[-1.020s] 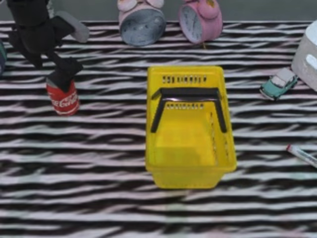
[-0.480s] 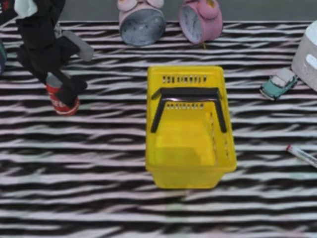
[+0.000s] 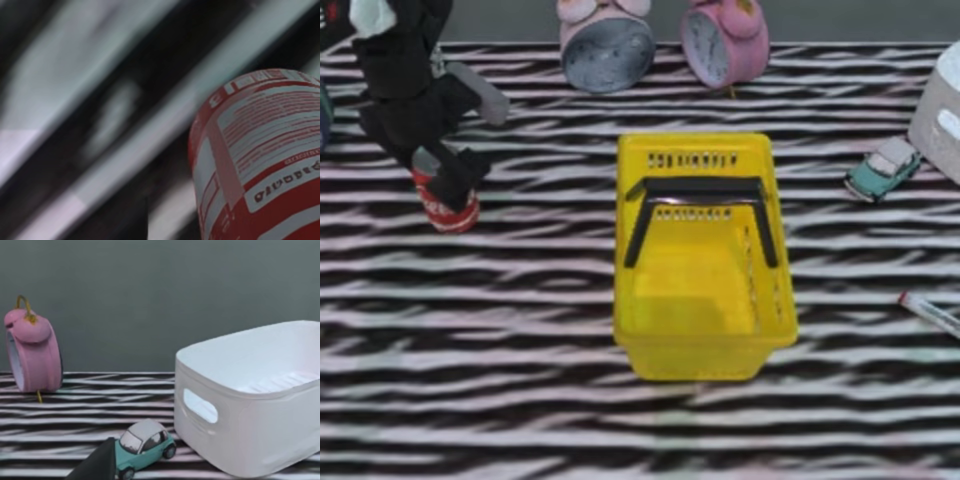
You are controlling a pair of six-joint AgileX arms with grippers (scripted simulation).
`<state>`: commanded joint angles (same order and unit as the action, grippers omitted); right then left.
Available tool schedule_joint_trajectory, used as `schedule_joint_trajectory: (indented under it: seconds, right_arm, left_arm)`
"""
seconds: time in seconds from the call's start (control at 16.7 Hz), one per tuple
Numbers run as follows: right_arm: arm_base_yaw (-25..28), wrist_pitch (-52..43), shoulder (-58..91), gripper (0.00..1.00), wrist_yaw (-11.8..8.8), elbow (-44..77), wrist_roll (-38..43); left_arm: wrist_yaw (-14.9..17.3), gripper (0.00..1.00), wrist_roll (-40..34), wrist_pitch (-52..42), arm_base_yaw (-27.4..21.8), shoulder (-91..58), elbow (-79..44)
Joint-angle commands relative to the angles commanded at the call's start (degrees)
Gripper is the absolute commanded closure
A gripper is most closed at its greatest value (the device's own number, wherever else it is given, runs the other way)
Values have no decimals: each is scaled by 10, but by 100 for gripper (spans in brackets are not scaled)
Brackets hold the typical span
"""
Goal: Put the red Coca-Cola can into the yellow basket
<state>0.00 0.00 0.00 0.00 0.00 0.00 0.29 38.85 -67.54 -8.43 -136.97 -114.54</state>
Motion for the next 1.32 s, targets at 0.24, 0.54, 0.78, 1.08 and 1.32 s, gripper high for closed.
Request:
schedule_joint_trajectory:
  seconds: [0.24, 0.54, 0.78, 1.08, 1.32]
  right_arm:
    - [0, 0, 0, 0, 0, 0, 0]
    - [0, 0, 0, 0, 0, 0, 0]
    - [0, 0, 0, 0, 0, 0, 0]
    - [0, 0, 0, 0, 0, 0, 0]
    - [0, 0, 0, 0, 0, 0, 0]
  left_arm:
    - [0, 68, 0, 0, 0, 0, 0]
    - [0, 100, 0, 0, 0, 0, 0]
    - [0, 100, 0, 0, 0, 0, 0]
    - [0, 100, 1, 0, 1, 1, 0]
    - [47, 100, -19, 60, -7, 9, 18]
